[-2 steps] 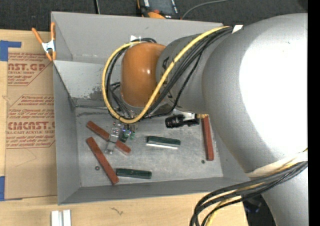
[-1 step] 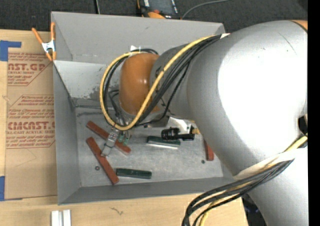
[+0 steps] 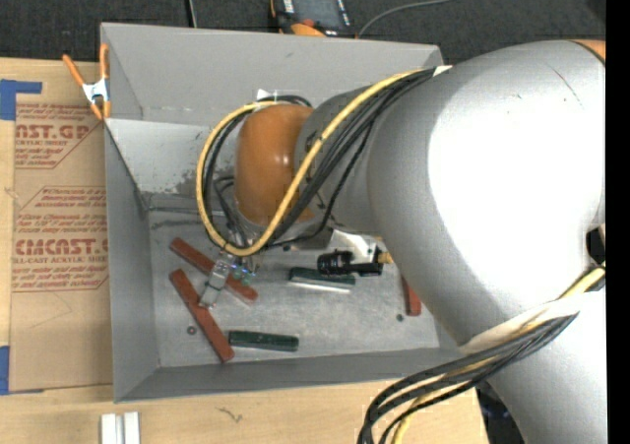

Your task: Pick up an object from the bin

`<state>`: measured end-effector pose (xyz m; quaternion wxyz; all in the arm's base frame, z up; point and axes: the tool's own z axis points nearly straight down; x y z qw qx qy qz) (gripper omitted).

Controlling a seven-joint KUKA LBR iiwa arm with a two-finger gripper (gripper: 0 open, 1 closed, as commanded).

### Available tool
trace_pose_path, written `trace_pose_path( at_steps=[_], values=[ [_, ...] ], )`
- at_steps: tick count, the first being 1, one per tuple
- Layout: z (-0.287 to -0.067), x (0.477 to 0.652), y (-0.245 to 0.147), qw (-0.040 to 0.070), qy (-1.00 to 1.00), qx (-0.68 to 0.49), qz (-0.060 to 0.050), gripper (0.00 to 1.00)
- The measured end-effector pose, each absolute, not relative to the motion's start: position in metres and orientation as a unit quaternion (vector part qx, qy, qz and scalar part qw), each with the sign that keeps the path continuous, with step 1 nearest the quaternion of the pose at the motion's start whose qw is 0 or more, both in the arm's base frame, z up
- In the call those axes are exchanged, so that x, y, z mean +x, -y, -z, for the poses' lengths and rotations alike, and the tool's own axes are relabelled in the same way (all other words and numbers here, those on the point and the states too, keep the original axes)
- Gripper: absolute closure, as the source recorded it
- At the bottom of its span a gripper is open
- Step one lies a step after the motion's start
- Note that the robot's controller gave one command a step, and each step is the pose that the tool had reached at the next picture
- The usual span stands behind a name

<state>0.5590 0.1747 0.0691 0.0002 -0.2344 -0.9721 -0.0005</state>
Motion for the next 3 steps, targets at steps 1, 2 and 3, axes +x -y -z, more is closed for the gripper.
trace_pose_path(
  at_steps=[1, 2, 3],
  values=[
    [-0.069, 0.559, -0.175, 0.000, 0.972, -0.235, 0.001, 1.00],
    [-0.121, 0.560, -0.175, -0.002, 0.972, -0.234, 0.002, 1.00],
    [-0.129, 0.560, -0.176, 0.000, 0.972, -0.234, 0.001, 1.00]
  ],
)
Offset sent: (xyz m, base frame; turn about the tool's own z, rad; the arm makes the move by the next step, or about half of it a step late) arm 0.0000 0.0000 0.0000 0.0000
